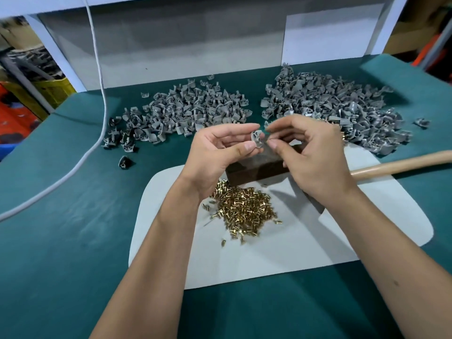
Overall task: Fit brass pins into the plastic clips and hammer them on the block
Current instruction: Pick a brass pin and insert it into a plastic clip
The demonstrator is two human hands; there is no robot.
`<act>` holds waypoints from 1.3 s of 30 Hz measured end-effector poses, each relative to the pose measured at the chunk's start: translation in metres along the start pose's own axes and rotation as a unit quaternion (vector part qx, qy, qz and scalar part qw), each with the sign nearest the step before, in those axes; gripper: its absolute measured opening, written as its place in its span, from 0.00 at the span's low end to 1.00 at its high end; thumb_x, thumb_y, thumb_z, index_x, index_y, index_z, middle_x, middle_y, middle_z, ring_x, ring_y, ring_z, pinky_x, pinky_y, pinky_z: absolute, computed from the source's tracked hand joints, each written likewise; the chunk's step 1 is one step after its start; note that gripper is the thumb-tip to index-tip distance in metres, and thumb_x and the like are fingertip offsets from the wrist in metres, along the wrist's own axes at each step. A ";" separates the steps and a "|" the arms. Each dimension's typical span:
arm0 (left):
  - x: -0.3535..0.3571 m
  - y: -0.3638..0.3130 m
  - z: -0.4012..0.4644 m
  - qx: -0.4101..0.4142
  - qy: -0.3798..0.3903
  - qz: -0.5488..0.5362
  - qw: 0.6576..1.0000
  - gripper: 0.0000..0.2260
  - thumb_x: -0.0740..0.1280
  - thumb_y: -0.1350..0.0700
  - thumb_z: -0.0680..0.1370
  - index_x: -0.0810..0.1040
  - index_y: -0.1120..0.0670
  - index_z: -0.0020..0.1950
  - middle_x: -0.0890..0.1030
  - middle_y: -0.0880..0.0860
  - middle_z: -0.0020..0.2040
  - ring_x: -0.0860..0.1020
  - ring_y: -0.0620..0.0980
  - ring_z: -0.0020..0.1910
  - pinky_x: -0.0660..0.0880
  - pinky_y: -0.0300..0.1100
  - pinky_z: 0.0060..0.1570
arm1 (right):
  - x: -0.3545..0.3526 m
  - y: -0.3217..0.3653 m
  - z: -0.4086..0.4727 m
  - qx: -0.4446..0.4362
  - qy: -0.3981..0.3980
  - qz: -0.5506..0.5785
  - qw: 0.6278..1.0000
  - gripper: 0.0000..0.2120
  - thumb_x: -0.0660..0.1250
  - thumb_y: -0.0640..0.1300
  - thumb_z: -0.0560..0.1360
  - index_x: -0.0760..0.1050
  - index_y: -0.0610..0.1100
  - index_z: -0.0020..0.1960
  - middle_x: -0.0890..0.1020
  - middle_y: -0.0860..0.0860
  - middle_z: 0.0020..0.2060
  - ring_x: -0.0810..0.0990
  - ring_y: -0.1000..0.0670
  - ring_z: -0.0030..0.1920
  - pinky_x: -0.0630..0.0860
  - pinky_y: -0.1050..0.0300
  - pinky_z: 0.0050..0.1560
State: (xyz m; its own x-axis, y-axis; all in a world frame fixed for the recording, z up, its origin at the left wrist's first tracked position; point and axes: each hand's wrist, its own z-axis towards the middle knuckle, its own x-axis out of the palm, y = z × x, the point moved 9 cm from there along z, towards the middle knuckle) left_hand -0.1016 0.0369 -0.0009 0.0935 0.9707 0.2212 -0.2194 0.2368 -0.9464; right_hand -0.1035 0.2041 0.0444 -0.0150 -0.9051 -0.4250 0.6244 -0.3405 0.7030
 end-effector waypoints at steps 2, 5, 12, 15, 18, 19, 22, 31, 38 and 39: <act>0.002 0.000 0.000 -0.001 0.008 0.000 1.000 0.17 0.75 0.65 0.69 0.84 0.61 0.58 0.86 0.62 0.51 0.86 0.55 0.48 0.83 0.44 0.52 | -0.002 0.005 0.000 -0.017 -0.014 -0.018 1.000 0.10 0.75 0.38 0.74 0.83 0.45 0.54 0.85 0.58 0.45 0.85 0.58 0.48 0.80 0.64 0.52; 0.004 -0.001 0.000 -0.002 0.006 0.000 1.000 0.17 0.75 0.66 0.69 0.84 0.61 0.58 0.86 0.61 0.51 0.86 0.55 0.48 0.83 0.44 0.52 | -0.004 0.008 -0.001 -0.028 -0.032 -0.032 0.999 0.09 0.76 0.38 0.73 0.82 0.44 0.53 0.85 0.58 0.44 0.85 0.60 0.48 0.80 0.65 0.53; 0.004 0.000 0.000 0.000 -0.006 0.014 1.000 0.16 0.74 0.70 0.71 0.83 0.63 0.57 0.87 0.62 0.50 0.86 0.56 0.48 0.83 0.45 0.52 | -0.007 0.011 -0.002 -0.048 -0.059 -0.023 0.997 0.10 0.77 0.40 0.73 0.80 0.46 0.52 0.85 0.60 0.44 0.85 0.60 0.47 0.83 0.55 0.49; 0.003 -0.001 0.001 0.003 -0.008 0.017 1.000 0.15 0.74 0.71 0.71 0.83 0.63 0.57 0.86 0.62 0.50 0.86 0.57 0.48 0.84 0.46 0.52 | -0.006 0.011 -0.002 -0.052 -0.060 -0.020 0.997 0.10 0.76 0.39 0.73 0.80 0.47 0.51 0.85 0.59 0.43 0.85 0.60 0.47 0.84 0.56 0.48; 0.003 -0.002 0.000 0.007 -0.011 0.020 1.000 0.15 0.73 0.73 0.72 0.83 0.64 0.57 0.87 0.62 0.49 0.86 0.56 0.47 0.84 0.44 0.50 | -0.004 0.011 -0.002 -0.047 -0.060 -0.009 0.997 0.09 0.76 0.38 0.73 0.80 0.46 0.50 0.85 0.58 0.41 0.85 0.58 0.45 0.84 0.57 0.46; 0.003 -0.003 0.000 0.009 -0.014 0.021 1.000 0.15 0.73 0.74 0.72 0.83 0.64 0.56 0.87 0.61 0.48 0.86 0.55 0.46 0.84 0.43 0.48 | -0.004 0.011 -0.002 -0.046 -0.059 -0.009 0.997 0.09 0.76 0.37 0.73 0.79 0.46 0.49 0.84 0.57 0.41 0.85 0.57 0.44 0.84 0.58 0.45; 0.004 -0.003 0.000 0.013 -0.021 0.022 0.999 0.14 0.73 0.75 0.71 0.84 0.63 0.54 0.87 0.59 0.44 0.86 0.52 0.43 0.83 0.41 0.46 | -0.002 0.012 -0.003 -0.043 -0.060 -0.021 0.997 0.09 0.75 0.35 0.73 0.77 0.45 0.47 0.83 0.55 0.39 0.84 0.54 0.41 0.82 0.59 0.42; 0.009 -0.001 -0.001 0.019 -0.039 0.047 0.998 0.14 0.75 0.74 0.70 0.85 0.59 0.49 0.87 0.53 0.40 0.84 0.47 0.40 0.82 0.38 0.43 | 0.001 0.014 -0.004 -0.045 -0.049 -0.104 0.992 0.10 0.71 0.31 0.71 0.75 0.45 0.42 0.80 0.54 0.35 0.78 0.54 0.36 0.76 0.58 0.37; 0.004 0.005 0.000 -0.016 -0.044 0.009 0.999 0.13 0.74 0.73 0.71 0.86 0.59 0.52 0.87 0.58 0.44 0.86 0.52 0.43 0.83 0.41 0.46 | 0.001 0.012 -0.004 -0.055 -0.045 -0.055 0.996 0.07 0.73 0.35 0.74 0.77 0.42 0.48 0.82 0.52 0.40 0.83 0.54 0.42 0.82 0.54 0.44; 0.004 0.006 0.000 -0.025 -0.042 -0.004 0.999 0.13 0.73 0.73 0.72 0.86 0.60 0.53 0.87 0.60 0.45 0.86 0.53 0.44 0.83 0.42 0.48 | 0.000 0.011 -0.004 -0.057 -0.040 -0.045 0.997 0.07 0.73 0.35 0.75 0.78 0.42 0.50 0.83 0.53 0.41 0.84 0.54 0.44 0.83 0.55 0.46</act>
State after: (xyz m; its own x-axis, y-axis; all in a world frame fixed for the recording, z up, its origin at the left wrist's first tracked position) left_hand -0.1022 0.0420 -0.0056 0.0119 0.9693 0.2454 -0.1701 0.2438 -0.9548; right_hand -0.0933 0.2011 0.0500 -0.1342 -0.8912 -0.4334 0.7024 -0.3941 0.5928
